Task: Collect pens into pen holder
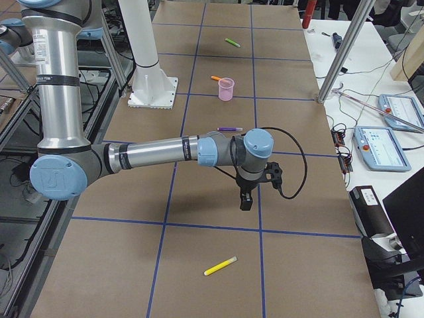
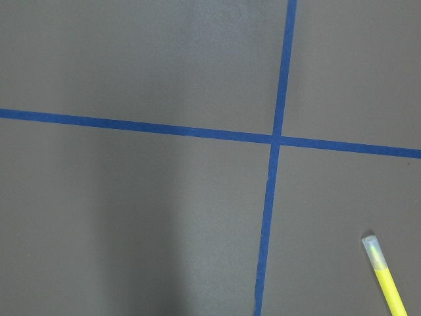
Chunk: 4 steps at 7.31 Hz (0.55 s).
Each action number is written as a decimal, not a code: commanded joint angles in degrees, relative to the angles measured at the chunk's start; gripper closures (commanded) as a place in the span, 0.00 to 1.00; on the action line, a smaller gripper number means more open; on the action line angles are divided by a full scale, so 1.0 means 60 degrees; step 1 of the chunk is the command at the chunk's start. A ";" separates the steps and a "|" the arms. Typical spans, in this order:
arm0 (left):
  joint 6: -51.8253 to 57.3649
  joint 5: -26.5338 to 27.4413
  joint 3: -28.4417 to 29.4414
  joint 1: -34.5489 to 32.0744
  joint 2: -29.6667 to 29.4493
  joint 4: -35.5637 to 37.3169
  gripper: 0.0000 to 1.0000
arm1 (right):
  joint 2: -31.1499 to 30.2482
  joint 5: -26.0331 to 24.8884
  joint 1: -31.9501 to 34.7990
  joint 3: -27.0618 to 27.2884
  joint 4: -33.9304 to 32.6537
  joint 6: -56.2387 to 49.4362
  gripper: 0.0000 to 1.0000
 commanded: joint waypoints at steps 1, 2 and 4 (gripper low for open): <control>0.0007 -0.0252 -0.0005 0.0014 0.0101 -0.0122 0.01 | -0.0172 0.0015 0.0006 0.0078 0.0012 -0.0045 0.00; 0.0007 -0.0267 -0.0034 0.0014 0.0101 -0.0151 0.01 | -0.0275 0.0015 0.0006 0.0208 0.0012 -0.0088 0.00; -0.0734 -0.0267 -0.0034 0.0014 0.0101 -0.0601 0.01 | -0.0116 -0.0711 -0.0038 0.0065 -0.0003 -0.0205 0.00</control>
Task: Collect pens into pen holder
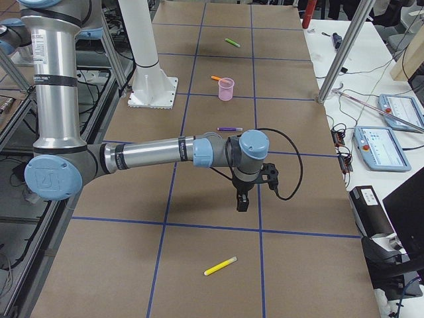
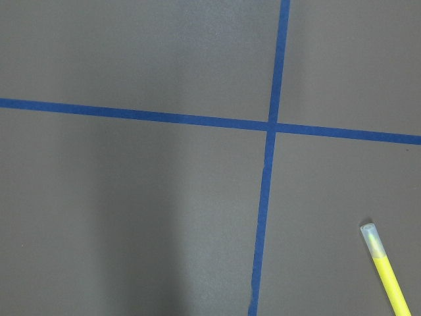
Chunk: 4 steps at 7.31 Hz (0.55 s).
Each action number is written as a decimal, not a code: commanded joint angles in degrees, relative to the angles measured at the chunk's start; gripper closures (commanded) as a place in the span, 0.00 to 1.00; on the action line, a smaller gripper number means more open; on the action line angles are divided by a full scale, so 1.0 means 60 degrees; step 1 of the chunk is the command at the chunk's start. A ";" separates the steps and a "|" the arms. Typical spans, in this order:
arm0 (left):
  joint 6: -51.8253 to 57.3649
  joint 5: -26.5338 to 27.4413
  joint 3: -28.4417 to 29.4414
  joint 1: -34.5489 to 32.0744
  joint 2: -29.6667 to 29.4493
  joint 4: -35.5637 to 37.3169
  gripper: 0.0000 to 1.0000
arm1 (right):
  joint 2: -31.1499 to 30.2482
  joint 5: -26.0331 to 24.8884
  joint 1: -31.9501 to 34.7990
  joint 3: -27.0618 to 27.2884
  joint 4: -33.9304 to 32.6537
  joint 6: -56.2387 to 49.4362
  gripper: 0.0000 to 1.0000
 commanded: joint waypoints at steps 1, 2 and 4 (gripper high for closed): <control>-0.1099 0.0012 0.0182 0.0016 -0.0012 -0.1169 0.01 | 0.0071 -0.0729 -0.0033 -0.0704 0.0026 -0.1644 0.00; -0.1076 -0.0002 0.0459 0.0016 -0.0026 -0.1641 0.01 | 0.0492 -0.0658 0.0112 -0.1725 0.0070 -0.3153 0.00; -0.1120 -0.0003 0.0594 0.0016 0.0061 -0.2202 0.01 | 0.0672 -0.0279 0.0318 -0.3352 0.1145 -0.3475 0.00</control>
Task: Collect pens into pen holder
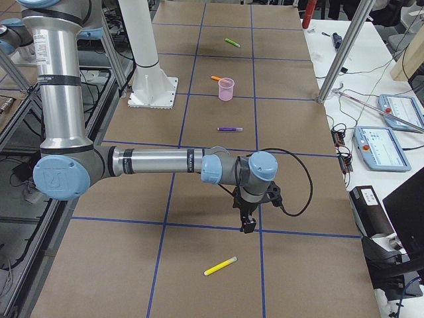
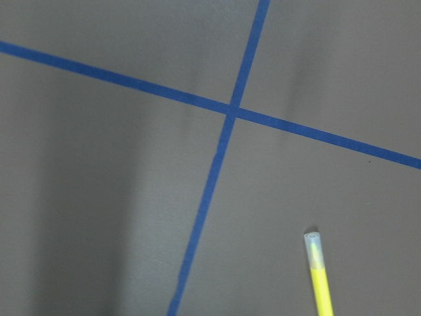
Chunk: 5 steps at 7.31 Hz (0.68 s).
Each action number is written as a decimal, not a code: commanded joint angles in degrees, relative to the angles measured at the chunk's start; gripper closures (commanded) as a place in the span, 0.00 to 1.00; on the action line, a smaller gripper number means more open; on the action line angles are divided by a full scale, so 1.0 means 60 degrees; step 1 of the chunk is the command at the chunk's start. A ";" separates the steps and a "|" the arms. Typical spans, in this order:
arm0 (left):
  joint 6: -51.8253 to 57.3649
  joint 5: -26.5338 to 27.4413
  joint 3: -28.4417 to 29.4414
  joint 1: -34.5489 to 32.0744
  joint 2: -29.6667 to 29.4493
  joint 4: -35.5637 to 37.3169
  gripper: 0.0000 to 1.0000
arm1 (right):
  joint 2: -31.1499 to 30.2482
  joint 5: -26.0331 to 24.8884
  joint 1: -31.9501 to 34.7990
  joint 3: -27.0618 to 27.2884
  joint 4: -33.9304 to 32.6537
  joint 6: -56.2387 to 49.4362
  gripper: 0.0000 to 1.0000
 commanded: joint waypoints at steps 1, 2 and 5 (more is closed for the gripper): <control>0.0000 -0.0074 0.0103 -0.0006 0.0350 -0.0339 0.00 | 0.0128 0.0726 0.0150 -0.2508 0.2336 -0.0390 0.00; -0.0028 -0.0075 0.0103 -0.0006 0.0367 -0.0339 0.00 | 0.0114 0.0702 0.0150 -0.3305 0.3265 -0.0434 0.00; -0.0058 -0.0075 0.0117 0.0009 0.0353 -0.0339 0.00 | -0.0150 0.0019 0.0136 -0.3605 0.3743 -0.0434 0.01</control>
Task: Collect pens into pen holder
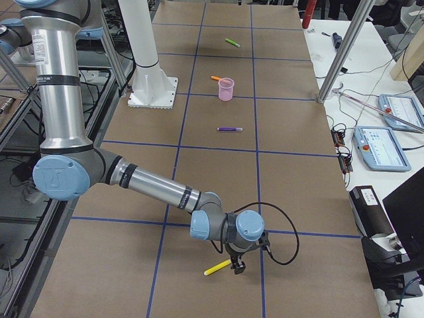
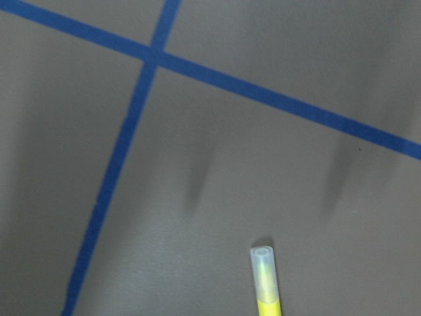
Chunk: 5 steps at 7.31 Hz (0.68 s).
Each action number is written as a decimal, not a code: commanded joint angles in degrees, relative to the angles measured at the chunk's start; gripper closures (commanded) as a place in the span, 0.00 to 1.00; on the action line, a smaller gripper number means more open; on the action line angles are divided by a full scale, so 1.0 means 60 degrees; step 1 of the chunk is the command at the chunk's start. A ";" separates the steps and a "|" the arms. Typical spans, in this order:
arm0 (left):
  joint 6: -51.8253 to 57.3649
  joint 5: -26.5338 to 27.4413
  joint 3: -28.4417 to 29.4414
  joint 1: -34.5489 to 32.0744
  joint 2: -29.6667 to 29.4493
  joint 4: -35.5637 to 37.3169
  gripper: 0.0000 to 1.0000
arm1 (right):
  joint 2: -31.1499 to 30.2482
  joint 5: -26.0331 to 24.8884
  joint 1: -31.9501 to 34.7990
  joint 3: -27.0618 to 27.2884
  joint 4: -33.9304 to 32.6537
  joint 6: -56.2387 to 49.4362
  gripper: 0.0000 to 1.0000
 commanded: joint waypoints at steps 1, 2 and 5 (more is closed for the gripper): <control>-0.0014 -0.0001 -0.0004 0.0007 0.0005 0.0016 0.00 | -0.0013 -0.0710 -0.0039 -0.0350 0.0541 0.0046 0.02; -0.0014 -0.0001 -0.0005 -0.0008 0.0005 0.0016 0.00 | 0.0059 -0.0712 -0.0054 -0.0381 0.0545 0.0061 0.06; -0.0014 -0.0016 -0.0034 -0.0008 0.0005 0.0001 0.00 | 0.0075 -0.0625 -0.0244 -0.0425 0.0559 0.0149 0.11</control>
